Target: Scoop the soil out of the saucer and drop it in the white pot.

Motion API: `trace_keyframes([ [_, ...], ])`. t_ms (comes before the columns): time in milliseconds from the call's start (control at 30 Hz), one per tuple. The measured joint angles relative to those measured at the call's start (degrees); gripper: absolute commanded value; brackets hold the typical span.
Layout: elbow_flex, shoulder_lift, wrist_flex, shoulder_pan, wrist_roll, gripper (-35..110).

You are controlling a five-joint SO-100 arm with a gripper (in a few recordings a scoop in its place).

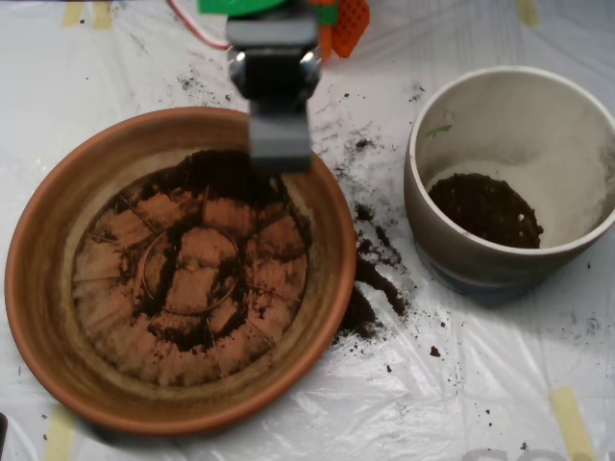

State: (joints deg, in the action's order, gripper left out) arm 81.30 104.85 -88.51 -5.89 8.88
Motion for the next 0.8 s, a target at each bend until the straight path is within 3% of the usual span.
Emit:
trace_keyframes([
  [200, -17.8, -4.6, -8.7, 14.9, 2.2, -1],
  [367, -23.1, -12.2, -11.1, 24.1, 5.9, 1],
  [400, -23.1, -13.4, -11.1, 25.6, 6.7, 9],
  [433, -23.1, -14.6, -11.5, 26.8, 7.1, 26],
  [500, -23.1, -16.5, -12.0, 28.8, 8.1, 42],
  [800, -15.9, -12.0, -8.0, 29.7, 7.4, 38],
])
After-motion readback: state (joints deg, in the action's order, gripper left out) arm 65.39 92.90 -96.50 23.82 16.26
